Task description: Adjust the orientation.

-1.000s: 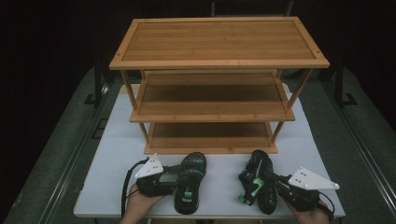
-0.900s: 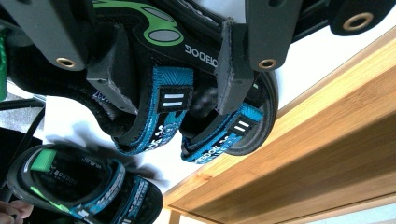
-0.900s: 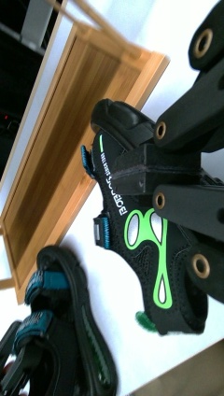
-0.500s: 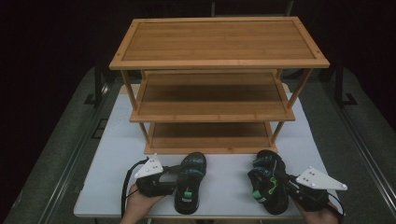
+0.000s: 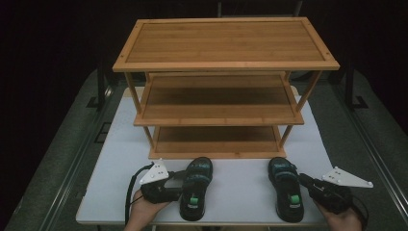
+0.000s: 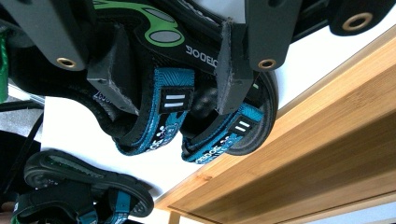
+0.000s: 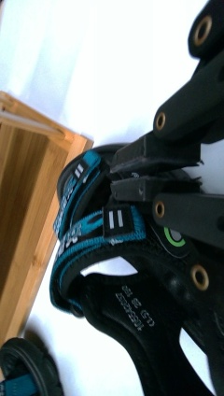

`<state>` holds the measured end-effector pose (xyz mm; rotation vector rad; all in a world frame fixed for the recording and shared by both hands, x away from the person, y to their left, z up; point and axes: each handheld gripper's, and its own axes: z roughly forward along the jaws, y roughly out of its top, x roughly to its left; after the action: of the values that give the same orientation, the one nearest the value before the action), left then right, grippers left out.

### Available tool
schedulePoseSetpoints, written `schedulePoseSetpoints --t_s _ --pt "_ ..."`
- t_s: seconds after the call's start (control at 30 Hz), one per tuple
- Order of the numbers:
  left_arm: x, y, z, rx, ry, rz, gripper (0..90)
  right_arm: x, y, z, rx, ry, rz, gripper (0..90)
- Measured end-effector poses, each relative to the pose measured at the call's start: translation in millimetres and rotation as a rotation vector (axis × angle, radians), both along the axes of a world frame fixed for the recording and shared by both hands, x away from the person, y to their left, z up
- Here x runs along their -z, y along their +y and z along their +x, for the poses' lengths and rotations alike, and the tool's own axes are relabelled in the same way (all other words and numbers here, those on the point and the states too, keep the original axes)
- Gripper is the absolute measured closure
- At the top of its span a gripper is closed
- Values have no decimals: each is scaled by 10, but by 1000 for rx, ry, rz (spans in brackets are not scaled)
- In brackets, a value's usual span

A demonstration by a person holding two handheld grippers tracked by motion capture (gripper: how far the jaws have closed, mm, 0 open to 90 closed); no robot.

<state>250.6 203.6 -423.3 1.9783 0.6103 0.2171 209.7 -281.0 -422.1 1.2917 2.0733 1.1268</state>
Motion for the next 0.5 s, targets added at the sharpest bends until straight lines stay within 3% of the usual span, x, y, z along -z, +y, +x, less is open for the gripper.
schedulePoseSetpoints --t_s 0.23,0.33,0.5 --pt "-3 -23 -19 -5 -3 16 474 20 -105 -20 24 19 27 716" --pt "-13 -29 -29 -9 -7 20 464 2 -149 -65 29 12 32 697" --pt "-35 -27 -38 -21 -13 22 441 -83 -238 -170 20 -14 84 675"
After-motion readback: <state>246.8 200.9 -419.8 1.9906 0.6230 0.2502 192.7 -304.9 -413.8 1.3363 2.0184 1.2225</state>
